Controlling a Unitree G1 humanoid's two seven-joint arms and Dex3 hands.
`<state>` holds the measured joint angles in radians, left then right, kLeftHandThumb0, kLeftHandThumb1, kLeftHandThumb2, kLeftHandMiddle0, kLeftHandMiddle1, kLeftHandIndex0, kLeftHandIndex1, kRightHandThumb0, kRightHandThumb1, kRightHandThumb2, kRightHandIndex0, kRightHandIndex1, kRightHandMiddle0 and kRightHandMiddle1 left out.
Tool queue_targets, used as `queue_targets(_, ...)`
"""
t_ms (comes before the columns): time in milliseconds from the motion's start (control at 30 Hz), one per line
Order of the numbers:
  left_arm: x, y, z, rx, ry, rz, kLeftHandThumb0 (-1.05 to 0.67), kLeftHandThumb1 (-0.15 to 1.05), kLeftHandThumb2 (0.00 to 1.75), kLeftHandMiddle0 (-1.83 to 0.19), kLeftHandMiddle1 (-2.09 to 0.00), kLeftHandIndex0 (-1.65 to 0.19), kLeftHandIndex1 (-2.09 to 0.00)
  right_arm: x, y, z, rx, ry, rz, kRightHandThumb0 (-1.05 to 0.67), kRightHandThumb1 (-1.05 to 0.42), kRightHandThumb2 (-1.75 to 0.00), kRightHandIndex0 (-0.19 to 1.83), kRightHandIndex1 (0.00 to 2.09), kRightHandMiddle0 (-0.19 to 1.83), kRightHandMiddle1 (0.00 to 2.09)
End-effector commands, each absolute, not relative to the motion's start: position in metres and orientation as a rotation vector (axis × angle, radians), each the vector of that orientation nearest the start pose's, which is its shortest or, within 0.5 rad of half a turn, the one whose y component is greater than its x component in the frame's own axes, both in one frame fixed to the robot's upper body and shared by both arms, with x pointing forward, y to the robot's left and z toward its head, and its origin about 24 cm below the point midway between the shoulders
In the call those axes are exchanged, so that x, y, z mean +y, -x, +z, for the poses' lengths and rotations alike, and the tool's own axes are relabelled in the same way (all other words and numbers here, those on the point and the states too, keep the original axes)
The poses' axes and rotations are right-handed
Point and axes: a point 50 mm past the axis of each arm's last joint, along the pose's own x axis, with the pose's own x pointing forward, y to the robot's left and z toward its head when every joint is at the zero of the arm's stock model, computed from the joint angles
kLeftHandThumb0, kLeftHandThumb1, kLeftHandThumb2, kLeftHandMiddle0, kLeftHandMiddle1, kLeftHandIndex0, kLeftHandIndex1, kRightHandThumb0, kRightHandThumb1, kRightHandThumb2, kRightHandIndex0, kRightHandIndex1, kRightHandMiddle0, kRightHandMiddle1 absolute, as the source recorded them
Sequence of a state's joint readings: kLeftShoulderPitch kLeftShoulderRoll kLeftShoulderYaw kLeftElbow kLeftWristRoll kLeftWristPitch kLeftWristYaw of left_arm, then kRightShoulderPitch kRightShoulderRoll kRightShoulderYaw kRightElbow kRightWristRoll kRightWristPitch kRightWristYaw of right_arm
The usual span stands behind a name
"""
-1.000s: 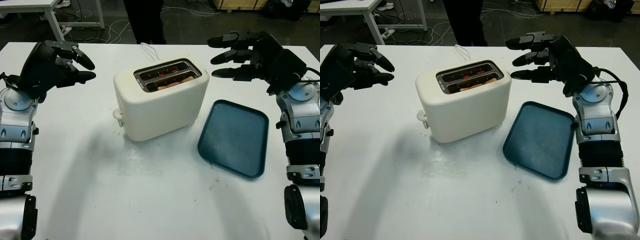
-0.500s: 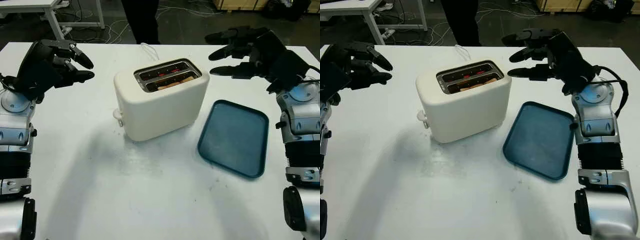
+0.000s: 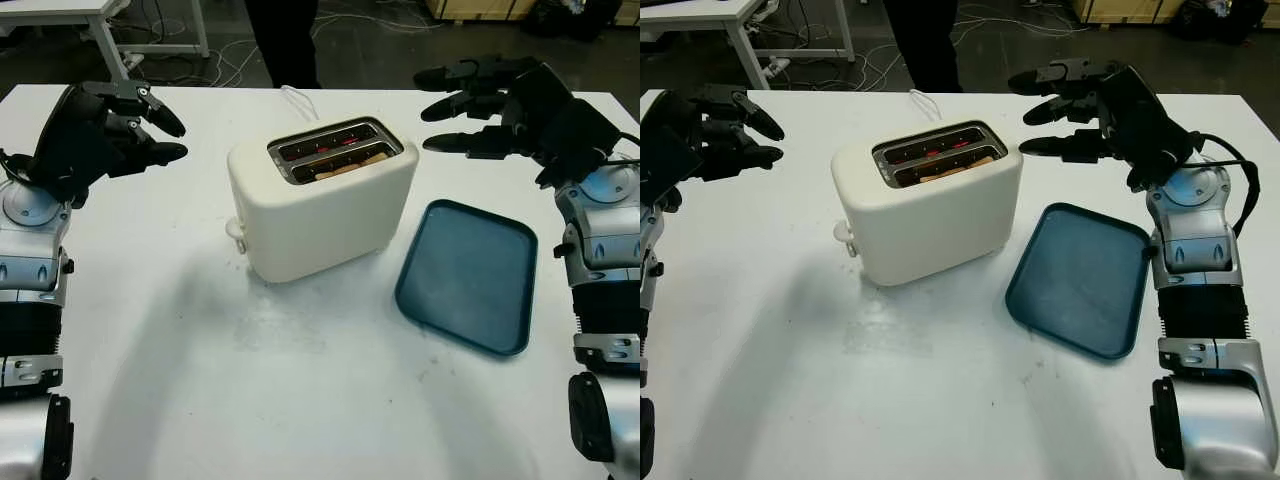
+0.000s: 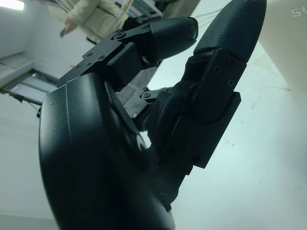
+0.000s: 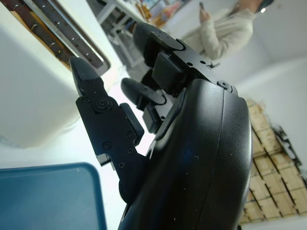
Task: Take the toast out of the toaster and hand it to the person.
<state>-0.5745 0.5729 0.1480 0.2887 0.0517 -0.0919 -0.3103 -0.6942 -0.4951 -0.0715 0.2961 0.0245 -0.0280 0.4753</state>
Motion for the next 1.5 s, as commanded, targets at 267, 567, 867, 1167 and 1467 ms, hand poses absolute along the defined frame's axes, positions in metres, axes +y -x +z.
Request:
queue_targets(267, 0.248, -0.339, 0.208, -0.363, -0.61, -0.118, -1.05, 0.85, 0.0, -1.02, -1.04, -0.89, -1.0, -0.201, -0.353, 0.217, -0.363, 0.503, 0.362, -0.29, -0.69, 0.0, 0.67, 0.68, 0.86, 0.07)
queue_targets(567, 0.249, -0.334, 0.207, -0.365, -0.593, -0.12, -1.05, 0.84, 0.01, -1.02, -0.97, -0.91, -0.92, -0.205, -0.351, 0.219, -0.386, 0.509, 0.352, -0.26, -0.71, -0.01, 0.64, 0.67, 0.85, 0.05)
queue_targets(867, 0.251, -0.328, 0.206, -0.358, -0.584, -0.084, -1.05, 0.88, 0.0, -0.79, -1.13, -0.7, -1.09, -0.203, -0.348, 0.216, -0.364, 0.491, 0.351, -0.29, -0.76, -0.01, 0.56, 0.59, 0.75, 0.0)
queue_targets(1167, 0.241, -0.334, 0.206, -0.358, -0.575, -0.128, -1.05, 0.83, 0.0, -0.8, -1.15, -0.72, -1.1, -0.205, -0.348, 0.21, -0.331, 0.52, 0.336, -0.34, -0.76, 0.0, 0.53, 0.52, 0.72, 0.01)
queue_targets(1467, 0.23, -0.342, 0.207, -0.353, -0.566, -0.16, -1.05, 0.82, 0.0, -0.86, -1.11, -0.78, -1.06, -0.203, -0.351, 0.209, -0.327, 0.541, 0.333, -0.33, -0.74, 0.0, 0.58, 0.49, 0.74, 0.01)
